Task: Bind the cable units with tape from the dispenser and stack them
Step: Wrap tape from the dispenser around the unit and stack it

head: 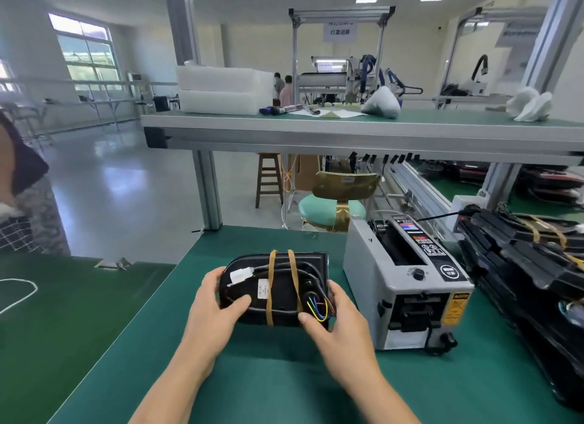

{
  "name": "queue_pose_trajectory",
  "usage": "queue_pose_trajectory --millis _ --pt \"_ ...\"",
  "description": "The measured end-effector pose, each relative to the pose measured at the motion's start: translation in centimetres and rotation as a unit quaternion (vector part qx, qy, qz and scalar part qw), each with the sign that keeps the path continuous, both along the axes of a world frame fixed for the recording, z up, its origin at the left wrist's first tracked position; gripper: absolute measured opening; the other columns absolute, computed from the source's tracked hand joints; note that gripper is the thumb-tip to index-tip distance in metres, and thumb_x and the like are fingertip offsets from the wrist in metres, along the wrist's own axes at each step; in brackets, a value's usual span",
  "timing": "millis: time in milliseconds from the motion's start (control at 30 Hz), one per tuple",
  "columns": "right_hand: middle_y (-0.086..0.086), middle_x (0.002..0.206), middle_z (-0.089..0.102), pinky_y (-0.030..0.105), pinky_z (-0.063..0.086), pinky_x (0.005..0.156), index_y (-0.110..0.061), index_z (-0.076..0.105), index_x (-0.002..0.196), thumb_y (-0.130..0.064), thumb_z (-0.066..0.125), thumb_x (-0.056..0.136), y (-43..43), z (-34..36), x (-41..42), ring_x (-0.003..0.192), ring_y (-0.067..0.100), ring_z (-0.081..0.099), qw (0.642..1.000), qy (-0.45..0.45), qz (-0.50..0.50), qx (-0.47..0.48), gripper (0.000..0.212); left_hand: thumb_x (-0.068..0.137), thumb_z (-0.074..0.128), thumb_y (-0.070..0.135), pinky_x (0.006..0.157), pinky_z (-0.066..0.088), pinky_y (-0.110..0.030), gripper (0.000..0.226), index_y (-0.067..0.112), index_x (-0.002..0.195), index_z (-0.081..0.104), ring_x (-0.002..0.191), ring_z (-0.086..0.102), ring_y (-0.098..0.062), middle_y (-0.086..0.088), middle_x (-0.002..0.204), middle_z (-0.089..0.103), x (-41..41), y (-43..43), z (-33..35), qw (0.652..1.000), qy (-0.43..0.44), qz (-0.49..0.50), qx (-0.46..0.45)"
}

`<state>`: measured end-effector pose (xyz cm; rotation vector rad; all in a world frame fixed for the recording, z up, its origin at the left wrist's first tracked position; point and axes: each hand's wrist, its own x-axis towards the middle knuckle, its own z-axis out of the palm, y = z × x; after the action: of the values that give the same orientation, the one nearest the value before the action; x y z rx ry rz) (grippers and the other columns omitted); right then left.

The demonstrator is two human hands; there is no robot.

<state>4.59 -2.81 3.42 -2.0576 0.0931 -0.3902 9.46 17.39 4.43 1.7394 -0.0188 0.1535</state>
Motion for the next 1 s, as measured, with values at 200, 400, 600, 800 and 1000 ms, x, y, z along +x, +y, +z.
queue_pose_trajectory --millis 200,400,600,800,1000 --pt "-0.037 0.086 0.045 -0.005 0.035 0.068 -0.044 0.037 0.103 -0.034 0.074 0.084 2.6 0.5 6.1 0.082 -0.012 0.051 1.000 0.014 0.005 -0.001 0.043 0.087 0.069 0.010 0.106 0.044 -0.044 0.057 0.031 0.135 0.047 0.118 0.056 -0.018 0.006 0.131 0.055 6.6 1.7 0.0 0.999 0.002 0.051 0.010" --pt "-0.030 0.084 0.052 0.012 0.037 0.073 -0.037 0.044 0.096 -0.038 0.073 0.085 5.1 -0.3 12.2 0.083 -0.003 0.055 0.999 0.037 0.016 0.001 0.031 0.087 0.069 0.016 0.095 0.045 -0.033 0.059 0.020 0.138 0.040 0.109 0.055 -0.015 0.003 0.126 0.053 12.0 3.6 -1.1 0.993 0.012 0.112 0.029" --pt "-0.014 0.097 0.067 0.023 0.040 0.074 -0.030 0.062 0.105 -0.043 0.066 0.089 7.8 -1.3 17.3 0.090 0.011 0.059 0.998 0.064 0.030 -0.003 0.022 0.089 0.067 0.026 0.090 0.043 -0.034 0.050 0.018 0.131 0.043 0.107 0.052 -0.017 0.009 0.113 0.050 16.6 5.9 -2.3 0.986 0.027 0.158 0.054" --pt "0.006 0.113 0.066 0.031 0.047 0.088 -0.017 0.061 0.120 -0.050 0.054 0.095 10.2 -2.0 22.3 0.107 0.026 0.059 0.992 0.119 0.037 -0.031 0.042 0.093 0.061 0.029 0.083 0.041 -0.031 0.039 0.018 0.128 0.048 0.099 0.053 -0.018 0.004 0.110 0.056 20.7 7.2 -2.6 0.979 0.049 0.183 0.075" --pt "0.014 0.122 0.060 0.037 0.046 0.094 -0.008 0.057 0.123 -0.056 0.045 0.097 12.1 -2.3 25.9 0.116 0.032 0.055 0.985 0.160 0.021 -0.060 0.056 0.098 0.053 0.034 0.083 0.040 -0.030 0.046 0.014 0.138 0.046 0.103 0.054 -0.024 -0.010 0.129 0.058 23.8 7.9 -2.7 0.970 0.080 0.199 0.113"
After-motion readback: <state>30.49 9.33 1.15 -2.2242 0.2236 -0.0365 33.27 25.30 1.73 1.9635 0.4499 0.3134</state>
